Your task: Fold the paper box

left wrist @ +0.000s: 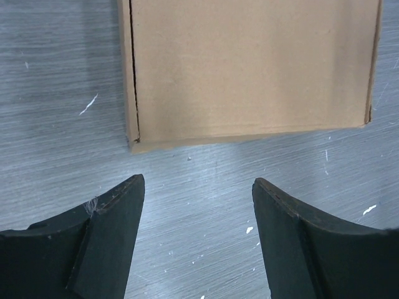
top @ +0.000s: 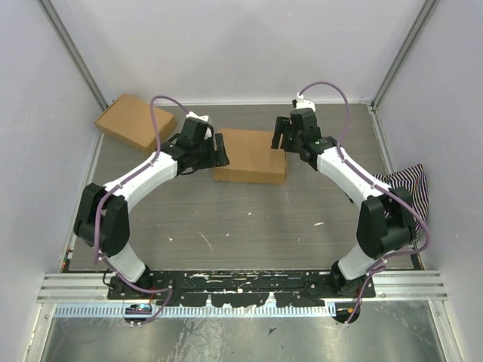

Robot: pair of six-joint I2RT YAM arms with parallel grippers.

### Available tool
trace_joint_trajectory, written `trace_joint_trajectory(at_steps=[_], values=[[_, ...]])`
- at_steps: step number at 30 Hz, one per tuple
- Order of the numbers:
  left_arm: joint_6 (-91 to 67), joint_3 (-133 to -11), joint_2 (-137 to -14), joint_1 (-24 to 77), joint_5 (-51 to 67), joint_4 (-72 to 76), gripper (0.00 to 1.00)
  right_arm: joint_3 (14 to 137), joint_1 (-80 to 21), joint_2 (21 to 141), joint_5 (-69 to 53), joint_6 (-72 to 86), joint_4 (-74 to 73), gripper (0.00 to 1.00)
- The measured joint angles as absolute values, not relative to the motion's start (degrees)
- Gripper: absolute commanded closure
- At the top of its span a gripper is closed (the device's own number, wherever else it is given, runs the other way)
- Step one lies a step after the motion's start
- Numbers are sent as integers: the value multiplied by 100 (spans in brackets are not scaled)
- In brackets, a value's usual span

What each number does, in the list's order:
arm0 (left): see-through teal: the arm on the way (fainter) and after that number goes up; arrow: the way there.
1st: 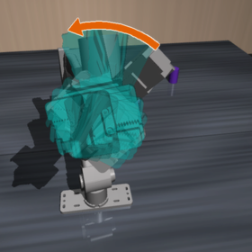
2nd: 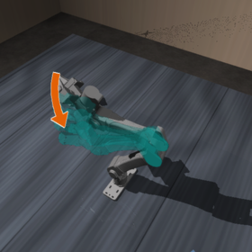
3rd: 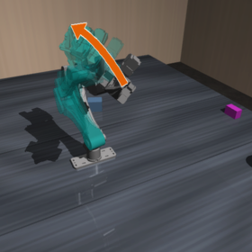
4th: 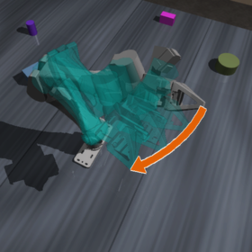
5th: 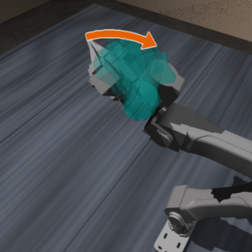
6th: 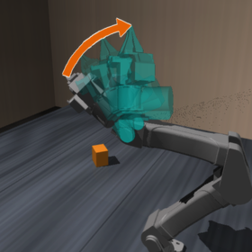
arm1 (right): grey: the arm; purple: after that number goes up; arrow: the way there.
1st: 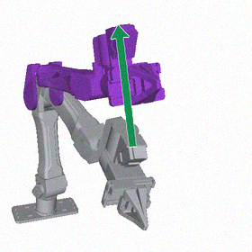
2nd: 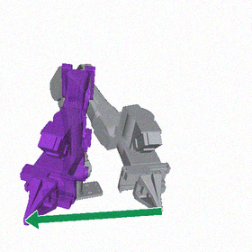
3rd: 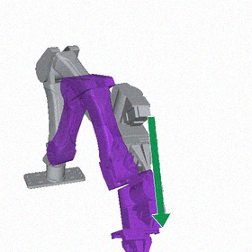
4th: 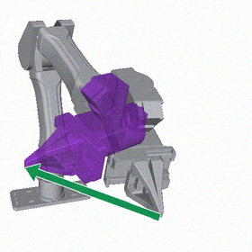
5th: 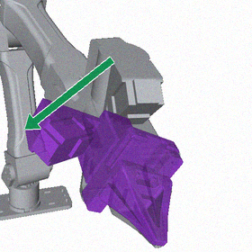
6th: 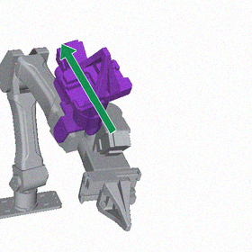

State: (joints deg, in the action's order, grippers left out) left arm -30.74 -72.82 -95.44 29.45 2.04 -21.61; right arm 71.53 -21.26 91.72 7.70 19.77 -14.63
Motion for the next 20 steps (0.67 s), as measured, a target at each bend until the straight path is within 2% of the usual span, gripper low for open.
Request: trace_joint_trajectory(at_steps=[6,7,10,13,20], values=[[-3096,-6731,-9196,2947,196,-2248,23,7019,-2123,8801,786,1964,-1638,22],[-3094,-6587,-9041,2947,180,-2250,21,6888,-2119,8628,773,1962,-1636,19],[-3089,-6187,-8475,2947,110,-2318,15,6449,-2119,7994,735,1970,-1660,1],[-3068,-5944,-7922,2947,-16,-2383,6,6025,-2119,7323,722,1962,-1651,0],[-3024,-5902,-7649,2947,-200,-2482,5,5489,-2119,6735,624,1935,-1599,0]])
